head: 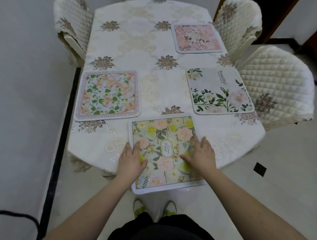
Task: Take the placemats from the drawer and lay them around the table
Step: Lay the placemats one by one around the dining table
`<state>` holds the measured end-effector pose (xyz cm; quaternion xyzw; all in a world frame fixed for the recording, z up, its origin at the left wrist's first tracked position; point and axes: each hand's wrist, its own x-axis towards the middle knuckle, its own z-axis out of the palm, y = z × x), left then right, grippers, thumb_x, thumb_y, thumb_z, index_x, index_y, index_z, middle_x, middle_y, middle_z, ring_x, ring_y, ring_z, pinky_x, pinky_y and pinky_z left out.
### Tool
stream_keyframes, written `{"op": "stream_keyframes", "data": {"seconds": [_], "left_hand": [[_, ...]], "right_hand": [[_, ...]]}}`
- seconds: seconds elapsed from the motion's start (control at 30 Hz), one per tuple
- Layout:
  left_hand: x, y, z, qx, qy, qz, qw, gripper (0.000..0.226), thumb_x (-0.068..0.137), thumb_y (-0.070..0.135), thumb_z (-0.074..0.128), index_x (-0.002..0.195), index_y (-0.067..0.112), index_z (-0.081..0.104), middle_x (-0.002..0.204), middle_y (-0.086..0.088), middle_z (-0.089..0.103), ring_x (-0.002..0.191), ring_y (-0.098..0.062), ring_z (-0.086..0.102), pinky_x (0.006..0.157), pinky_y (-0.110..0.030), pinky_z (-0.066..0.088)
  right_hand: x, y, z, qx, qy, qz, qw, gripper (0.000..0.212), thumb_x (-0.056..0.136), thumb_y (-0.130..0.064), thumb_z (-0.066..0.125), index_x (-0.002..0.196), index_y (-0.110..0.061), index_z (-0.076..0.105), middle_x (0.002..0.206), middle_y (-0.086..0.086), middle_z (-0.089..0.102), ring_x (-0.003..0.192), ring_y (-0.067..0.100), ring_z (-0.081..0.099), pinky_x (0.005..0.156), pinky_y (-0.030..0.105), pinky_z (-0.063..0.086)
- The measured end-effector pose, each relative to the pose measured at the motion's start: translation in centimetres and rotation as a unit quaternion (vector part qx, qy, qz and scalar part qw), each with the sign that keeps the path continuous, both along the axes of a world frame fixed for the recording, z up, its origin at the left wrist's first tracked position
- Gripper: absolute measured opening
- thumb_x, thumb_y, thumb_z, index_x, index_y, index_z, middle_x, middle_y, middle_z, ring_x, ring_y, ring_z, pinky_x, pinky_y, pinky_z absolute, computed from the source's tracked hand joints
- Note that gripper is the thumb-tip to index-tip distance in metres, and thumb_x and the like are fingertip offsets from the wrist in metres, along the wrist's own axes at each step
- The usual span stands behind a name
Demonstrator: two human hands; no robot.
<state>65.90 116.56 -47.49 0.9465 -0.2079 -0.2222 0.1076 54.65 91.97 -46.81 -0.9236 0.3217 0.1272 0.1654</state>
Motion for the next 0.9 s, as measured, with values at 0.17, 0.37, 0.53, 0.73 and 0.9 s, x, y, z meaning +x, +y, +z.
{"op": "stream_keyframes", "data": {"seconds": [0.17, 0.37, 0.53, 0.73, 0.9], "left_hand": [[-0.7, -0.6, 0.8, -0.057, 0.004, 0.052, 0.997, 0.073, 0.098, 0.042, 0.051, 0.157, 0.023, 0.013, 0.164, -0.02, 0.006, 0.151, -0.034, 0.011, 0.12, -0.044, 0.017], [-2.1, -0.9, 2.3, -0.14, -0.048, 0.101, 0.984, 0.065, 0.096, 0.031, 0.055, 0.154, 0.028, 0.027, 0.165, -0.001, 0.012, 0.144, -0.02, 0.028, 0.109, -0.046, 0.032], [-2.7, -1.4, 3.5, -0.298, -0.006, 0.156, 0.942, 0.064, 0.096, 0.014, 0.057, 0.152, 0.027, 0.03, 0.16, 0.008, 0.025, 0.129, -0.001, 0.039, 0.098, -0.024, 0.037], [-1.9, -1.0, 2.9, -0.325, 0.098, 0.307, 0.889, 0.072, 0.094, 0.015, 0.063, 0.154, 0.027, 0.026, 0.14, 0.003, 0.053, 0.106, -0.014, 0.061, 0.081, -0.029, 0.053], [-2.2, -0.9, 2.9, -0.332, 0.132, 0.345, 0.868, 0.058, 0.096, 0.015, 0.061, 0.148, 0.024, 0.037, 0.114, -0.006, 0.072, 0.082, -0.006, 0.068, 0.058, -0.017, 0.047]], "right_hand": [[-0.3, -0.9, -0.2, 0.031, -0.013, 0.004, 0.999, 0.103, 0.081, -0.07, 0.057, 0.156, -0.023, 0.004, 0.161, 0.017, 0.015, 0.148, 0.031, 0.014, 0.119, 0.043, 0.012], [-0.9, -1.9, 1.0, 0.133, -0.15, -0.058, 0.978, 0.082, 0.089, -0.046, 0.062, 0.153, -0.014, 0.021, 0.155, 0.007, 0.033, 0.142, 0.024, 0.032, 0.115, 0.041, 0.029], [-1.4, -3.1, 2.4, 0.278, -0.22, -0.167, 0.92, 0.066, 0.094, -0.029, 0.06, 0.152, -0.021, 0.028, 0.142, -0.006, 0.049, 0.111, 0.018, 0.06, 0.079, 0.029, 0.054], [-1.5, -4.6, 1.9, 0.325, -0.169, -0.152, 0.918, 0.052, 0.093, -0.027, 0.058, 0.143, -0.031, 0.043, 0.113, -0.001, 0.068, 0.091, 0.012, 0.066, 0.066, 0.023, 0.05], [-1.8, -4.6, 2.4, 0.337, -0.148, -0.12, 0.922, 0.061, 0.095, -0.023, 0.057, 0.149, -0.033, 0.031, 0.105, -0.003, 0.07, 0.087, 0.01, 0.066, 0.063, 0.021, 0.049]]}}
